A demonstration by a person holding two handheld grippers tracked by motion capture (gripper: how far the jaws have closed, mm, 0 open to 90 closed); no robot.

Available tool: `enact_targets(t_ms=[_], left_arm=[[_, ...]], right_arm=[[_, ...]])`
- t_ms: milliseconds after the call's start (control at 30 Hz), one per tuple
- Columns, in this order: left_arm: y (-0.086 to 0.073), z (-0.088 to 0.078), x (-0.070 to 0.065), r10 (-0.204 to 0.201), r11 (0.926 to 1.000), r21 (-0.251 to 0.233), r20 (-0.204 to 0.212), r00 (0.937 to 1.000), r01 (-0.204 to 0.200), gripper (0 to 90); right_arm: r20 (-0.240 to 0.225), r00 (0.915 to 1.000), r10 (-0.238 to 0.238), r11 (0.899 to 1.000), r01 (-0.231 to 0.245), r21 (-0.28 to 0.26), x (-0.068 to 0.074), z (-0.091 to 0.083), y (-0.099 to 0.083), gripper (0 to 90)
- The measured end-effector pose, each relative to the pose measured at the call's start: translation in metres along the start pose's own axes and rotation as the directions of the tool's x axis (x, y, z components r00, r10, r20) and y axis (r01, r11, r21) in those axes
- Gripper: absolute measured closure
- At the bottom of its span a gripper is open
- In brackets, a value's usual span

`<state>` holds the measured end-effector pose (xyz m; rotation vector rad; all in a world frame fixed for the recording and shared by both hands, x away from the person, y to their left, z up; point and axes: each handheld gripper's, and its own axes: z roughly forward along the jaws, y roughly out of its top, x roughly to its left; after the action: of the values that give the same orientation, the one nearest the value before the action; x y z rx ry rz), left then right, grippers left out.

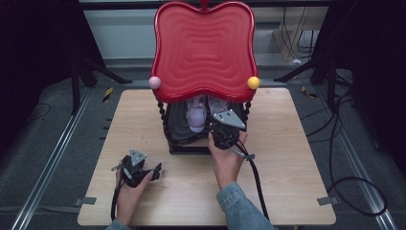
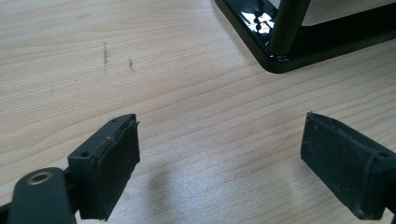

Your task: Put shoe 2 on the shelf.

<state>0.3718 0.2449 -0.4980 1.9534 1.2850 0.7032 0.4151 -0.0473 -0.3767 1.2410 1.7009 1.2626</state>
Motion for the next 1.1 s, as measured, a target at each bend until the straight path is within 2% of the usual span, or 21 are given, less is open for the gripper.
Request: enact_targets(t_ms=[100,333,767,867,1100], left_arm=[[0.000,0.000,0.000,0.000,1.0000,0.001,0.004,1.0000,0.000,11.0],[0.000,0.001,0.000,-0.003,1.0000,0.002,0.012,0.9999,0.003,11.2],[0.000,0.001,-0.001,-0.004,1.0000,0.002,0.015,0.9999,0.004,11.2],[0.000,0.001,-0.001,-0.004,1.0000,0.001,0.016,0.9999,0.004,11.2],[0.000,0.001,-0.001,-0.007,1.0000,0.000,0.018,0.9998,0.007,11.2]], right_arm=[[0.012,0.9999,0.008,1.000,-0.008,-0.006,0.001,0.004,0.001,86.3],[0.073,0.9971,-0.022,0.999,0.023,-0.022,0.005,0.015,0.005,86.3],[0.114,0.9933,-0.013,1.000,0.014,-0.004,0.003,0.024,0.003,86.4],[0.102,0.9948,0.002,1.000,-0.003,0.012,0.002,0.030,0.001,86.4],[0.098,0.9951,-0.006,1.000,0.005,0.019,0.006,0.040,-0.003,85.9]])
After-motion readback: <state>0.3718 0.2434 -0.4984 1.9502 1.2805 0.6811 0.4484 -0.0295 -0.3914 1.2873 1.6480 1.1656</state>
